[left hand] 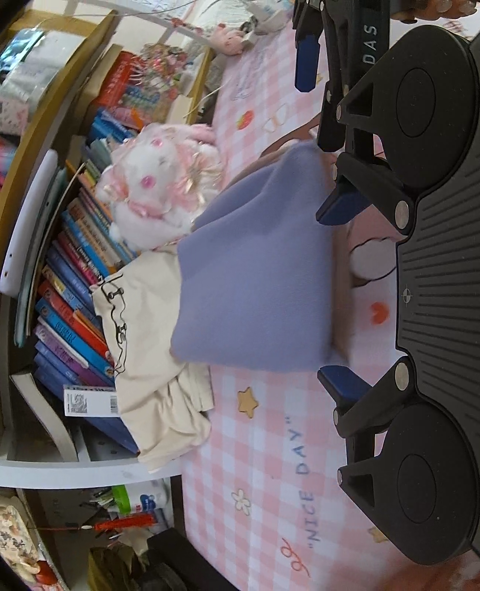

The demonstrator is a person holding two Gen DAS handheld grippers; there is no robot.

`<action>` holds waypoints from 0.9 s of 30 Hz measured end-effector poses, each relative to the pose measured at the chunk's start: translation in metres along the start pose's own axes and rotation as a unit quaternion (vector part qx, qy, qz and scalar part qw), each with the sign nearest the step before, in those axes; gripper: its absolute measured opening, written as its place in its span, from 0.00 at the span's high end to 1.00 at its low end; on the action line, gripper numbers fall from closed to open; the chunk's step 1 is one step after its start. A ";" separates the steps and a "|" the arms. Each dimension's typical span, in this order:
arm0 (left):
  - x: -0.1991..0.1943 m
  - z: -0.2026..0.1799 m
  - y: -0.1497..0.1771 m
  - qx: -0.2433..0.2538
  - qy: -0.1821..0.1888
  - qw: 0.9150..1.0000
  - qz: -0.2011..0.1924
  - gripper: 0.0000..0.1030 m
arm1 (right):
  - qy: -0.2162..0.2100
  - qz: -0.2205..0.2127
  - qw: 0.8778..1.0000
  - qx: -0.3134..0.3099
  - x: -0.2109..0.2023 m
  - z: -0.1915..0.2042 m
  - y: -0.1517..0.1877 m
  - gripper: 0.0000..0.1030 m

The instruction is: Fold clothes

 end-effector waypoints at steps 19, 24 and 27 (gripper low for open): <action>-0.052 -0.045 0.033 0.021 -0.053 0.998 -0.014 0.05 | 0.052 -0.029 0.998 0.010 -0.056 -0.031 0.057 0.08; -0.058 -0.055 0.041 0.033 -0.060 0.998 -0.010 0.03 | 0.067 -0.041 0.997 -0.004 -0.061 -0.029 0.060 0.04; -0.060 -0.055 0.043 0.033 -0.065 0.997 -0.010 0.01 | 0.068 -0.038 0.997 0.001 -0.062 -0.030 0.061 0.03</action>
Point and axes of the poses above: each gripper's, at about its wrist camera, not at the fingertips, and x roughly the way its jaws point, z to its left, y to its underside, the point moved 5 cm from there along x, roughly the way its jaws point, and after that the axes turned 14 degrees about x, right-handed, at the moved point
